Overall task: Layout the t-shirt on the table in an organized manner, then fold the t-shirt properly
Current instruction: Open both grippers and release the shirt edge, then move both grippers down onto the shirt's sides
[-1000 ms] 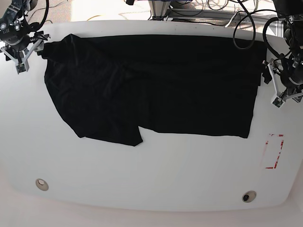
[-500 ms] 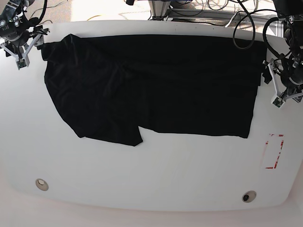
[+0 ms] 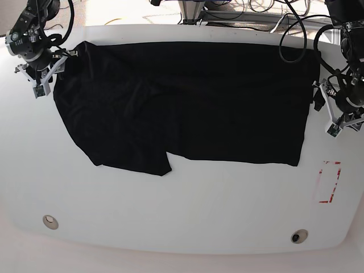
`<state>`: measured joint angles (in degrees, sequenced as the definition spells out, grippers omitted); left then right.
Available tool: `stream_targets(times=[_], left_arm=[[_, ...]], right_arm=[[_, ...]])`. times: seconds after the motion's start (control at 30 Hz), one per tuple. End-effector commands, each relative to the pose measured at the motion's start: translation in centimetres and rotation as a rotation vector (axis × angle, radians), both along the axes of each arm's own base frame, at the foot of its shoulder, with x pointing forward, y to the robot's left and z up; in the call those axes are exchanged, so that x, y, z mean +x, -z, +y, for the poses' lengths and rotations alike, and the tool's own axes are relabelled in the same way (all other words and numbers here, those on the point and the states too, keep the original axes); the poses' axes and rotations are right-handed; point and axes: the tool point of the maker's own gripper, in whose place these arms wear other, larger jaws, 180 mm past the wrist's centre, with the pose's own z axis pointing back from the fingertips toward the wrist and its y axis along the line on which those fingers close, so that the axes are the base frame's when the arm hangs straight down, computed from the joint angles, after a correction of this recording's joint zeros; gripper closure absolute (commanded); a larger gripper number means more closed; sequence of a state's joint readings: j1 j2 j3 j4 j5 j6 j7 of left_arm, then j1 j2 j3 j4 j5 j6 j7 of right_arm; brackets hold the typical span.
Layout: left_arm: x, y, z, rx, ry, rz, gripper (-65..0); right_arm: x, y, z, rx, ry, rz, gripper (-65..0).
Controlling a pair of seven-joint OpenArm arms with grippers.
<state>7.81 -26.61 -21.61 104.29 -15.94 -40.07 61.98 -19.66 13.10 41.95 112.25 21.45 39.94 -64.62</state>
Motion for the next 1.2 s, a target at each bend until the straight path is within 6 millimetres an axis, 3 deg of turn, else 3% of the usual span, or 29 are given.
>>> stream_targets(times=[0.0,0.1,0.37,0.5,0.6,0.7,0.8,0.97,1.17], left_arm=[[0.4,-0.4,0.4,0.026,-0.016,-0.021,-44.6],[0.8,-0.2,-0.2,0.014,-0.022,-0.044,-44.6],[3.6,-1.3,-2.2,-0.036,-0.034,-0.150,-44.6],[5.1,-2.2,-3.3,-0.070,-0.044,-0.196,-44.6],[5.9,-3.0,-3.6,-0.083,-0.044,-0.223,-44.6],[6.8,-3.5,-4.2,-0.104,-0.047,-0.241,-44.6],[7.8,-3.7,-4.2,-0.121,-0.068,-0.236,-44.6],[9.1,-3.3,-2.8,-0.163,-0.129,-0.219,-44.6],[10.8,-2.4,-1.9,-0.231,-0.179,-0.196,-44.6]], right_arm=[[1.4,0.1,0.0,0.026,-0.007,-0.027,-12.0],[1.2,1.0,-0.1,0.049,0.009,-0.007,-7.9],[0.1,3.7,-1.4,0.041,0.048,0.037,-10.3],[0.3,3.6,-1.4,0.032,0.045,0.025,-10.9],[1.2,2.1,-1.1,0.003,0.025,-0.013,-18.1],[2.9,-0.4,-1.1,-0.046,0.007,-0.059,-29.3],[4.3,-1.8,-1.4,-0.075,0.010,-0.072,-34.7],[7.2,-3.7,-2.0,-0.082,0.021,-0.126,-35.2],[11.6,-2.8,-1.7,-0.072,-0.020,-0.101,-35.4]])
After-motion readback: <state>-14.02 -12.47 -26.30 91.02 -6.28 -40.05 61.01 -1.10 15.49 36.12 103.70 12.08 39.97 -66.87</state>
